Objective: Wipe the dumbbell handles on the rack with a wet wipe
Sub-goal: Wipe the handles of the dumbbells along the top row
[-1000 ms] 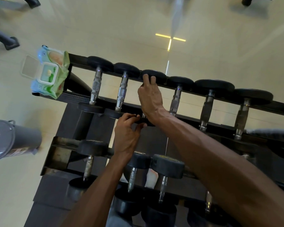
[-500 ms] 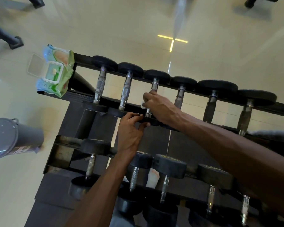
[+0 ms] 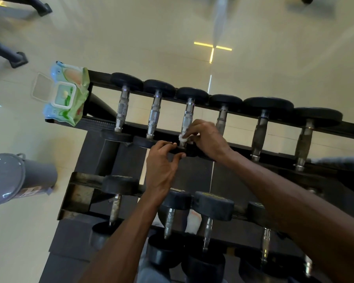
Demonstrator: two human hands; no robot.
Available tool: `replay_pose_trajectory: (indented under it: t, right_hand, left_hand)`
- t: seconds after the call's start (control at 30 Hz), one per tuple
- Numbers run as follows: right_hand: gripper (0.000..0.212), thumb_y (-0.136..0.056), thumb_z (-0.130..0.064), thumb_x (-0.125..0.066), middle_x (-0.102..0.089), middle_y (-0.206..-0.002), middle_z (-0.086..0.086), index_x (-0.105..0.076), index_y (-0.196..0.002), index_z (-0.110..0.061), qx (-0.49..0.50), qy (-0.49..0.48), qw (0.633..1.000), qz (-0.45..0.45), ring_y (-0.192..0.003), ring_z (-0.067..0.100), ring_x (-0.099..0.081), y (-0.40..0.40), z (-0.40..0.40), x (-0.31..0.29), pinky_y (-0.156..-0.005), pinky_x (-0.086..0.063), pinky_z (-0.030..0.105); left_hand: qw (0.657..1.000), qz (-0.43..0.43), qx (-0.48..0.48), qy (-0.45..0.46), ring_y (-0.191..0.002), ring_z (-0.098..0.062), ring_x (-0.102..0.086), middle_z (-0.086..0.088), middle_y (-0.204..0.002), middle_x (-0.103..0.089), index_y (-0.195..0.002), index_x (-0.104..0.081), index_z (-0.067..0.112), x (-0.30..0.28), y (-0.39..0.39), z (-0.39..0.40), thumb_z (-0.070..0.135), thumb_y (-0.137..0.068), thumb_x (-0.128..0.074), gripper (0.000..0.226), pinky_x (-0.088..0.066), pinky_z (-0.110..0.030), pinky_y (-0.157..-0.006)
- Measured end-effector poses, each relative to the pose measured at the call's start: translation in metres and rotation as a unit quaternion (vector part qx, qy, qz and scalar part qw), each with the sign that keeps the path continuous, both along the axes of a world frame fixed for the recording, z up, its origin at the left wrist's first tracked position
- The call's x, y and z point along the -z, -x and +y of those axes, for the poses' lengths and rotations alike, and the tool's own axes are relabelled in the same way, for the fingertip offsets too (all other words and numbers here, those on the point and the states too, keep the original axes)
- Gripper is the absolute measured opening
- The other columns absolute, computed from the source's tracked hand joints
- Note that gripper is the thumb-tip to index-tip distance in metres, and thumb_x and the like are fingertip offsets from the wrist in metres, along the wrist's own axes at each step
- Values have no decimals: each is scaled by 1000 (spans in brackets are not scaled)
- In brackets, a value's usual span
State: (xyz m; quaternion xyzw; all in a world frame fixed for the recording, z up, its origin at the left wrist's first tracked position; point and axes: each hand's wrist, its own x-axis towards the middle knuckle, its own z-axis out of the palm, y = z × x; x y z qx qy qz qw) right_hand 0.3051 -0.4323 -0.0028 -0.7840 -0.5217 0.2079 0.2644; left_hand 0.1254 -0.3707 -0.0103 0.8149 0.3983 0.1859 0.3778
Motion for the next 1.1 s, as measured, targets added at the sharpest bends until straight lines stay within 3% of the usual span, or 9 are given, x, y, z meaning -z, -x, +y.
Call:
replay_pose_trajectory:
  t: [0.1,0.2,0.37,0.5,0.6,0.73,0.83,1.0,1.1]
  right_hand:
    - [16,-86,-2,-76,-72,-99,2,-80,-95,-15,45,1,999,11,-87,12,-66,-5,2,-4,-77,-55,19]
    - [15,-86,-5,-78,-72,-97,4,-79,-99,-11,116,4,993,16,-85,15,-68,-16,-4,-5,-79,-60,29]
    - [15,-82,-7,-81,-76,-93,-2,-80,-96,-12,195,2,973,122,-80,13,-73,-29,1,-7,-78,-63,40]
    - [17,-82,-7,-80,-76,-94,0,-80,-99,-11,219,-5,964,153,-83,12,-74,-27,2,-5,-76,-63,32]
    - [19,-83,-8,-80,-77,-97,-2,-79,-102,-11,236,-8,959,159,-83,10,-74,-27,-1,-5,-73,-61,23]
    - [18,-84,-10,-80,-77,-101,-3,-79,-102,-13,229,-11,959,168,-83,8,-74,-28,0,-7,-76,-63,28]
    - [16,-84,-11,-81,-76,-100,-4,-79,-100,-15,216,-17,960,180,-83,9,-74,-25,3,-10,-78,-63,33]
    - [16,-86,-10,-79,-72,-105,-8,-79,-101,-15,159,-5,977,142,-88,6,-70,-22,6,-17,-80,-59,22]
    - [16,-86,-10,-79,-72,-107,-4,-79,-102,-14,149,6,981,120,-91,8,-69,-22,5,-14,-81,-57,21]
  left_hand:
    - [993,36,77,-79,-108,-15,-57,0,-112,-67,-112,-74,13,-5,-1,-1,22,-85,-82,30,-46,-22,-92]
    - [966,82,190,-152,-107,-19,-57,-1,-114,-69,-115,-73,15,-11,-15,0,23,-88,-78,29,-50,-30,-90]
    - [861,303,331,-241,-123,-29,-51,-7,-123,-65,-119,-68,14,-15,-54,4,24,-93,-70,29,-39,-43,-103]
    - [791,376,377,-302,-125,-32,-47,-13,-125,-62,-120,-68,9,-16,-75,-1,7,-91,-63,30,-35,-45,-110]
    - [817,336,366,-292,-124,-30,-48,-10,-124,-61,-117,-69,10,-13,-74,-1,5,-91,-61,28,-35,-44,-108]
    - [915,163,298,-216,-116,-29,-51,-5,-122,-65,-117,-71,10,-1,-42,11,-10,-81,-66,41,-45,-42,-93]
    - [960,59,231,-145,-102,-27,-56,-5,-111,-70,-114,-75,8,6,-29,15,-15,-74,-73,46,-51,-37,-87]
    - [990,-7,142,-16,-106,-11,-59,-1,-110,-73,-106,-80,13,16,-24,11,-14,-75,-72,42,-49,-53,-105]
    - [991,-32,103,78,-106,11,-59,17,-111,-70,-107,-81,18,18,-18,16,-13,-74,-76,46,-46,-51,-111]
